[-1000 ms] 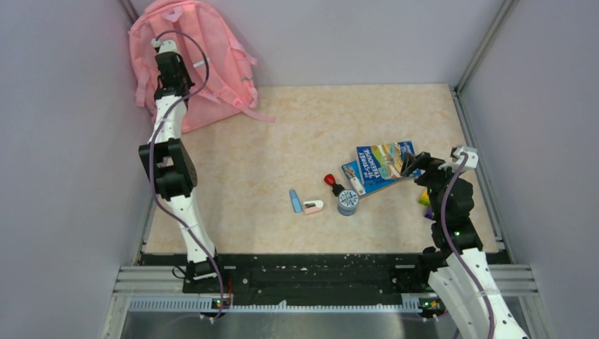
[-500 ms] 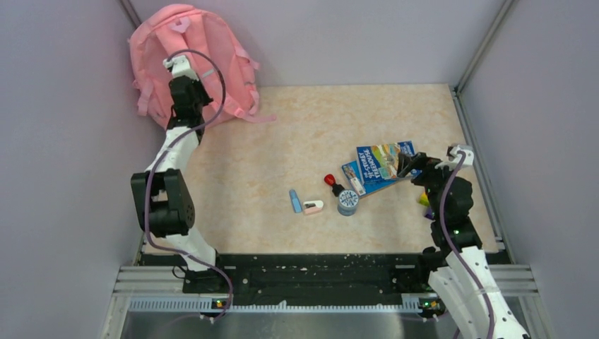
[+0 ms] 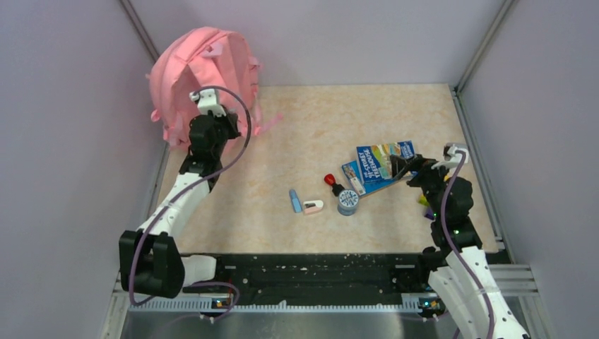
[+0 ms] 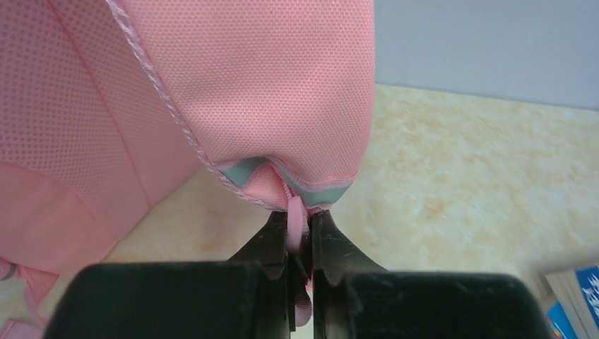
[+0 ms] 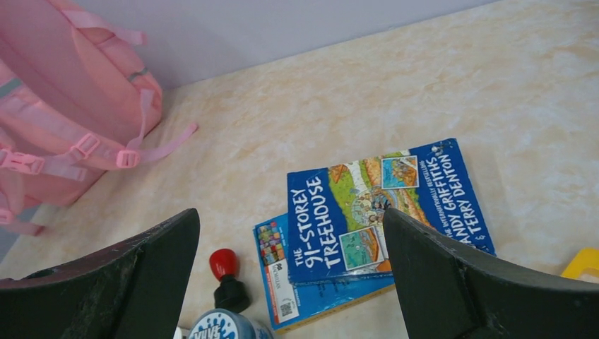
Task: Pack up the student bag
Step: Move the student bag to the center of the board.
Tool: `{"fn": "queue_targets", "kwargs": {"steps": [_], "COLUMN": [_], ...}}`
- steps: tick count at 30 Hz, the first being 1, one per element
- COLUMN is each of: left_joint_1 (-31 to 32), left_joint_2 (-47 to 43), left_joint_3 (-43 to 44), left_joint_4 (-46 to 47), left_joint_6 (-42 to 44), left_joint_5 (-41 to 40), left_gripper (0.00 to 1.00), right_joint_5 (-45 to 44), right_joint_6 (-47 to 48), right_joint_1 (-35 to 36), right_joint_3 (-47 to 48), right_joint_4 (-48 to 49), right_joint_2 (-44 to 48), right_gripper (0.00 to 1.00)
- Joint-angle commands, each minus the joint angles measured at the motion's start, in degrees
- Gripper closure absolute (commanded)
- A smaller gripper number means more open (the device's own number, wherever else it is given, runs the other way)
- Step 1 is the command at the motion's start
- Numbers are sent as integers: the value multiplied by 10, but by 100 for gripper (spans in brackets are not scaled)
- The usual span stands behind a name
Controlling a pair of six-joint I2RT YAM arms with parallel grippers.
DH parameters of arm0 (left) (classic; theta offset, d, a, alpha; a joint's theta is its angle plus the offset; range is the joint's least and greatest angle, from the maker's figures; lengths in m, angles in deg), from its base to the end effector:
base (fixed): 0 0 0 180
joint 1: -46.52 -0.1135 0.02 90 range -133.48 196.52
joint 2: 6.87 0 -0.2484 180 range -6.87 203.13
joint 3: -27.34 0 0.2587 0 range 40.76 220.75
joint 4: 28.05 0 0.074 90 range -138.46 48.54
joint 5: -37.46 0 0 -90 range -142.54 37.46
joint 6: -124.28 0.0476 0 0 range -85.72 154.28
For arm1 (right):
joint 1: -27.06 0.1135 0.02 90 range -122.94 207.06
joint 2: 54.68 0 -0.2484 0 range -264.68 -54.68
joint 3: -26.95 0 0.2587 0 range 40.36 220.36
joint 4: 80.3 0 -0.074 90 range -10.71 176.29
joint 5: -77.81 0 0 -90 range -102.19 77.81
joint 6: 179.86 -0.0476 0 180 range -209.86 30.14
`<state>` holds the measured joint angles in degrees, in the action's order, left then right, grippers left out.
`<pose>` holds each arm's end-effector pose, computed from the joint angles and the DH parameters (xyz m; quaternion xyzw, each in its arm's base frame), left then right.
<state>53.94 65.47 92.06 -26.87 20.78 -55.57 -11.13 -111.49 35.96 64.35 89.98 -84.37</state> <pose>0.3195 -0.0391 0.3023 -0.0571 0.7435 -0.1015 0.6586 0.1798 0.0290 0.2670 0.0734 0.7156 0.1893 0.6683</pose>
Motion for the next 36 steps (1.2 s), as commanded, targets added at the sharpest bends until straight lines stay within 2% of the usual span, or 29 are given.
{"fn": "queue_targets", "kwargs": {"steps": [1,3,9,19,20,21,24,27,30,36], "left_joint_1": [39,66,137,219,222,225,230,235,239,245], "left_joint_2": [-69,-84,-124,-169,-174,-180,-195,-208,-225,-286], "left_joint_3": [-41,-55,-94,-155,-163,-170,-186,-174,-154,-113], "left_joint_4": [10,-5,-69,-191,-200,-205,-224,-268,-324,-408], "left_joint_6": [-15,-13,-24,-77,-82,-90,-112,-126,-135,-127], "left_joint_5": [27,51,45,112,121,138,223,312,383,443], "left_gripper": [100,100,100,100,96,85,48,29,22,20], "right_joint_5": [50,58,58,91,90,90,90,79,49,-37], "right_joint_6": [-21,-21,-24,-67,-68,-69,-70,-68,-65,-109], "right_joint_1": [8,8,8,8,8,8,8,8,8,8], "right_joint_3": [18,23,32,13,13,13,10,10,15,37], "right_joint_4": [27,22,-3,21,21,23,27,29,17,-18], "right_joint_2": [-3,-8,-15,-54,-59,-65,-81,-93,-98,-91], "right_gripper": [1,1,1,2,2,2,2,2,2,1]}}
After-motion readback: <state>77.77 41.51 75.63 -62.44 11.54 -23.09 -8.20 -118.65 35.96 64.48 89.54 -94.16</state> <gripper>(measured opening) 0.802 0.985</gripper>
